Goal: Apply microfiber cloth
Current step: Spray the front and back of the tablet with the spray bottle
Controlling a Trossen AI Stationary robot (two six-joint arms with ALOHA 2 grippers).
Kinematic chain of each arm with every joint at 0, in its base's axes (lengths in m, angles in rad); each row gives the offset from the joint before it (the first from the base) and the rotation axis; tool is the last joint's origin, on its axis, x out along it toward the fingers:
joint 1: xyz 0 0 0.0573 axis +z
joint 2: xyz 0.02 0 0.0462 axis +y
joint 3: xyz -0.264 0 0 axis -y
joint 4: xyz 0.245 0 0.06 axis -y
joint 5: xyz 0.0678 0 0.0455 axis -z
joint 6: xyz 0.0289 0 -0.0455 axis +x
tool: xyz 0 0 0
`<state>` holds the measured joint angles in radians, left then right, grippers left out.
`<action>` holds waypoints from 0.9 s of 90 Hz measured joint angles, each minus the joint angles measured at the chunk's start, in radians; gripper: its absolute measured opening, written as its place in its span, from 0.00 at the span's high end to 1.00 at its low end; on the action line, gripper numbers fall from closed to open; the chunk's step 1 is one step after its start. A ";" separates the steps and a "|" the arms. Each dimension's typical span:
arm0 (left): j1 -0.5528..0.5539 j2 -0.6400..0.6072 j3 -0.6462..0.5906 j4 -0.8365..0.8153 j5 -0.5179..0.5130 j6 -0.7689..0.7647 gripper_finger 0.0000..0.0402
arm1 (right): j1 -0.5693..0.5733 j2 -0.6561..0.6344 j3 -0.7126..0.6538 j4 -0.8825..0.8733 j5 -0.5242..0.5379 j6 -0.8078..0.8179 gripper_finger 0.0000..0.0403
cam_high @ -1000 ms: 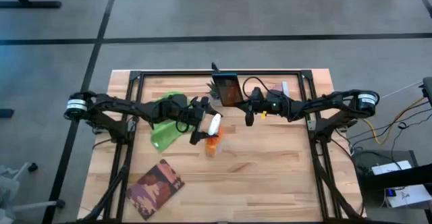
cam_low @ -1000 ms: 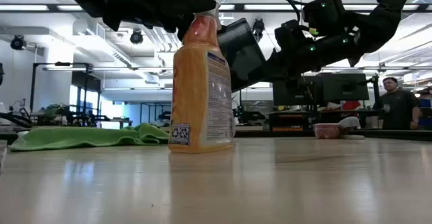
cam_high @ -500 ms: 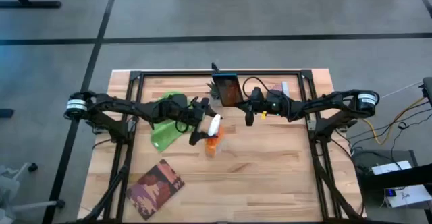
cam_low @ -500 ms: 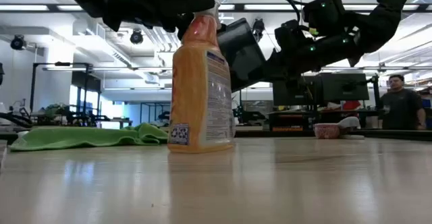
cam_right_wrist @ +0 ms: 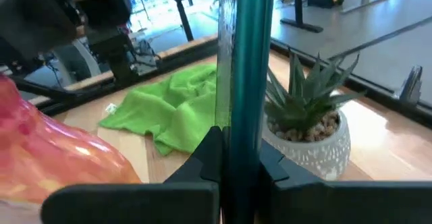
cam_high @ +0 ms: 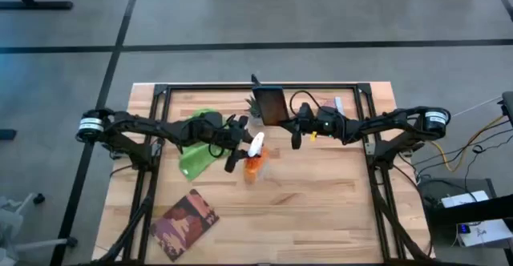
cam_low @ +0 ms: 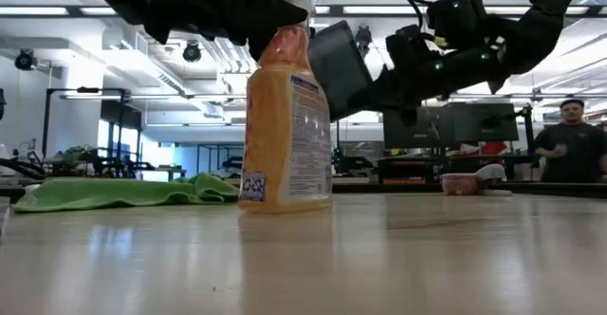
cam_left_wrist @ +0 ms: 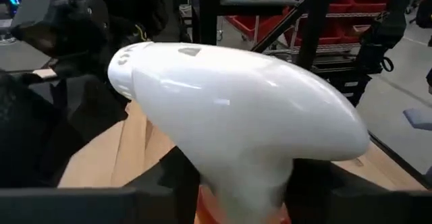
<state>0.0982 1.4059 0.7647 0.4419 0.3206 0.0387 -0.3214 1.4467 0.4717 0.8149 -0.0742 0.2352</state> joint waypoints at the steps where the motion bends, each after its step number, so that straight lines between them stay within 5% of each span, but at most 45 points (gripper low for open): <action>1: 0.000 0.000 0.000 0.000 0.000 0.000 0.64 | 0.000 0.000 0.000 0.000 0.003 0.000 0.98; 25: 0.000 0.000 0.000 0.003 0.000 0.005 0.33 | -0.020 0.000 0.000 0.004 0.051 0.081 0.98; 41: 0.000 0.000 0.000 0.002 0.000 0.003 0.21 | -0.020 0.000 0.000 0.005 0.049 0.114 0.98; 62: 0.000 0.000 0.000 -0.001 0.000 0.003 0.20 | -0.020 0.000 0.000 0.005 0.049 0.135 0.98; 81: -0.001 0.000 0.002 -0.026 -0.043 0.000 0.32 | -0.020 -0.036 0.000 -0.007 0.048 0.144 0.98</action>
<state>0.0971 1.4059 0.7666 0.4160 0.2771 0.0391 -0.3412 1.4105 0.4713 0.8076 -0.0257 0.3788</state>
